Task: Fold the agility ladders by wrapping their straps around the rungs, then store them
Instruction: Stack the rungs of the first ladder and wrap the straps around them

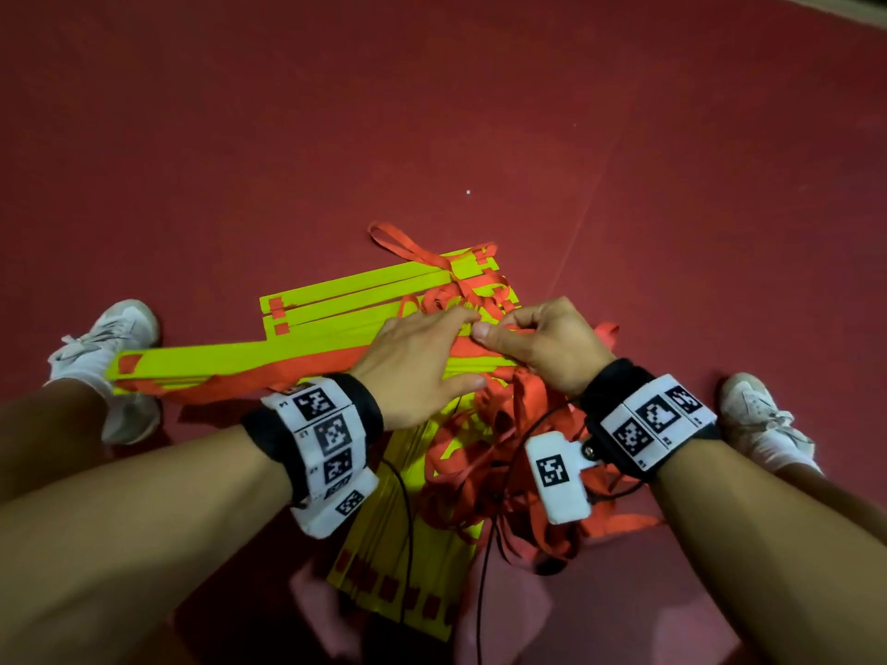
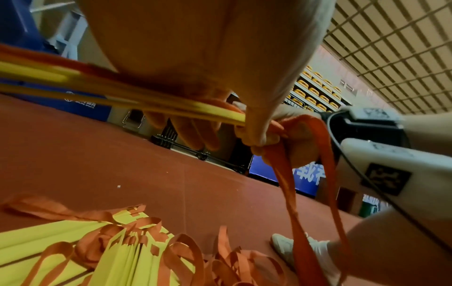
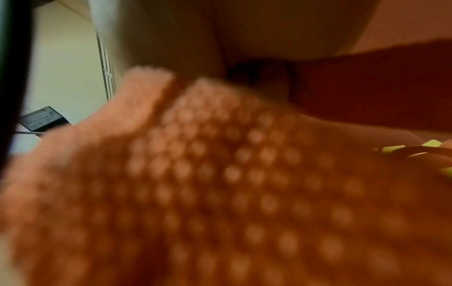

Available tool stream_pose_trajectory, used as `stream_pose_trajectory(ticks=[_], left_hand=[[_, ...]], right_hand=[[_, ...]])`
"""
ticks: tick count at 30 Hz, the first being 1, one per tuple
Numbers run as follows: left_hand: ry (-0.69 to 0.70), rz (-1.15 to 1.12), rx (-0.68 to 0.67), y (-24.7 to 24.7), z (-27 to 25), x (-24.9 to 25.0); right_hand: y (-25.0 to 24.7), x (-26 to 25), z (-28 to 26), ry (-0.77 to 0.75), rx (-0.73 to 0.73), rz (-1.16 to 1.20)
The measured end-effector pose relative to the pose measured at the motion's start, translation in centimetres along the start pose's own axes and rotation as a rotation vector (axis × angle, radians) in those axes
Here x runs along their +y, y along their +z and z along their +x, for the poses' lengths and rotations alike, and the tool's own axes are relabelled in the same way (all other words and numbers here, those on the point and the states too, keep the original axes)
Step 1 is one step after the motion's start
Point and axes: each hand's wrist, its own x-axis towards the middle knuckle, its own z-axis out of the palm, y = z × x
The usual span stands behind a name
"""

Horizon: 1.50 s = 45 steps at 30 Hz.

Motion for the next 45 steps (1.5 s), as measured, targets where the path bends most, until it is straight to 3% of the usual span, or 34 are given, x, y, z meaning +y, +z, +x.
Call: stream_pose_trajectory(ticks=[5, 14, 18, 22, 28, 35, 39, 42, 45], left_hand=[[0.033, 0.152, -0.125, 0.5, 0.0, -0.5], [-0.014, 0.160, 0.000, 1.9, -0.3, -0.9], [-0.111, 0.168, -0.023, 1.8, 0.0, -0.5], [-0.162, 0.002, -0.012, 1.2, 0.1, -0.5], [-0.135, -0.262, 0.029, 0.8, 0.2, -0.7], [-0.091, -0.592, 0.101, -0.1, 0.4, 0.0], [-0.098, -0.922, 0.062, 0.8, 0.7, 0.2], [-0.065, -0.995, 0.034, 1.0, 0.6, 0.4], [0.012, -1.020, 0.036, 1.0, 0.7, 0.0]], right_hand=[[0.1, -0.8, -0.2, -0.027, 0.001, -0.073], [-1.7, -1.7, -0.3, -0.004, 0.054, 0.087], [-1.9, -1.5, -0.1, -0.046, 0.130, 0.077], [-1.5, -1.3, -0.3, -0.008, 0.030, 0.136], [-1.6, -1.0, -0.3, -0.097, -0.063, -0.025], [-1.1, -1.6, -0.4, -0.335, -0.010, -0.054], [-0.7, -1.9, -0.7, -0.368, -0.031, -0.005], [-0.4, -2.1, -1.0, -0.356, -0.027, 0.085], [-0.5, -1.9, -0.8, -0.413, -0.017, 0.005]])
